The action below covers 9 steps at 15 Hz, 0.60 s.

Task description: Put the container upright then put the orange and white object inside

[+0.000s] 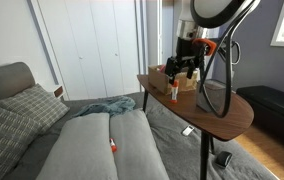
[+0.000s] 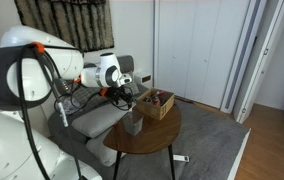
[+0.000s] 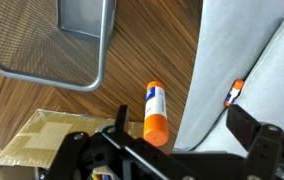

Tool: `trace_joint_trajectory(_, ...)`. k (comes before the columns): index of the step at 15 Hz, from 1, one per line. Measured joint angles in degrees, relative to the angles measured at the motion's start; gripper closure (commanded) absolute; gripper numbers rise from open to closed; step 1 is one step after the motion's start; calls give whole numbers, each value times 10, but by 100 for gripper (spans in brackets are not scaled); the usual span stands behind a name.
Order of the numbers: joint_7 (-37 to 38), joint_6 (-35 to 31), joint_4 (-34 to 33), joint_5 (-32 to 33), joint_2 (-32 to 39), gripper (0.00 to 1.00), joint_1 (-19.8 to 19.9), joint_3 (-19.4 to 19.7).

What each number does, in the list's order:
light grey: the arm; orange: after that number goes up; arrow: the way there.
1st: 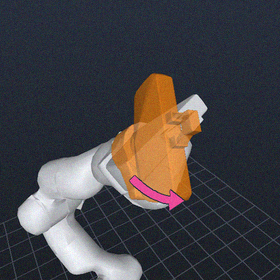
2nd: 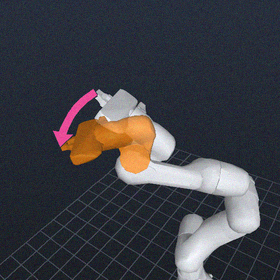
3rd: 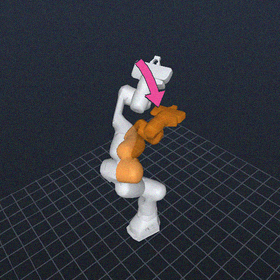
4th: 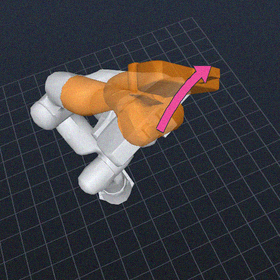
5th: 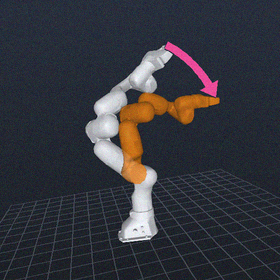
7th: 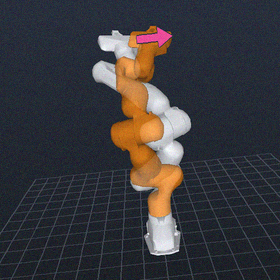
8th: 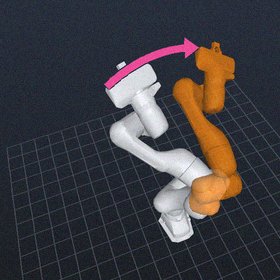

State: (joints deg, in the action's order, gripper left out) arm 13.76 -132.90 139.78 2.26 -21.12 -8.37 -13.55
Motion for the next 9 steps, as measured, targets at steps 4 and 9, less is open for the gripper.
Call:
trace_joint_trajectory(4, 0, -31, -25, 2, 56, 0, 7, 3)
trace_joint_trajectory(9, 0, -34, -57, 3, 99, 32, 9, 9)
